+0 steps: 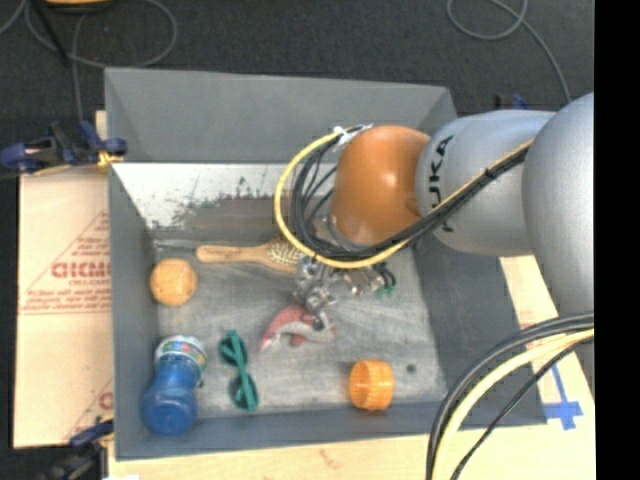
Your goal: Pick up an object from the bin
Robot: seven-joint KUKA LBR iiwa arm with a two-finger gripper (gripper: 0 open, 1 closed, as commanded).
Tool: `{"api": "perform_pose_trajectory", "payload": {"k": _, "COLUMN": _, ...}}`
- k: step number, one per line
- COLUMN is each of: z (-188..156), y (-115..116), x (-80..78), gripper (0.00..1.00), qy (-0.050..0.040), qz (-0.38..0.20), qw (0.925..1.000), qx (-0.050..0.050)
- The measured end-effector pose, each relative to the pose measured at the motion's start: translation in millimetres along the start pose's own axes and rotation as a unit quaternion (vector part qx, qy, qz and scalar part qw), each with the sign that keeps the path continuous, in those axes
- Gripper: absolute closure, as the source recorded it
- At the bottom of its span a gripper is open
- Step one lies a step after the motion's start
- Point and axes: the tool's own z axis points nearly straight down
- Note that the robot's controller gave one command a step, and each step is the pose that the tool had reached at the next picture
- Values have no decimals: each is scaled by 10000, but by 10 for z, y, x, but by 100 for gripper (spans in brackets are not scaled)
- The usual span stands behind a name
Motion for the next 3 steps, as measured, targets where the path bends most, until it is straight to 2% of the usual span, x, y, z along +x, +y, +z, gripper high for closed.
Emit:
{"api": "perform_pose_trajectory", "payload": {"k": 1, "z": 139, "y": 8, "x": 40, "gripper": 0, "qy": 26, "qz": -292, "qw": 9996, "qx": -16}}
{"api": "perform_pose_trajectory", "payload": {"k": 2, "z": 135, "y": 6, "x": 34, "gripper": 100, "qy": 19, "qz": -276, "qw": 9996, "qx": -19}}
{"api": "perform_pose_trajectory", "payload": {"k": 3, "z": 135, "y": 6, "x": 34, "gripper": 100, "qy": 20, "qz": -273, "qw": 9996, "qx": -19}}
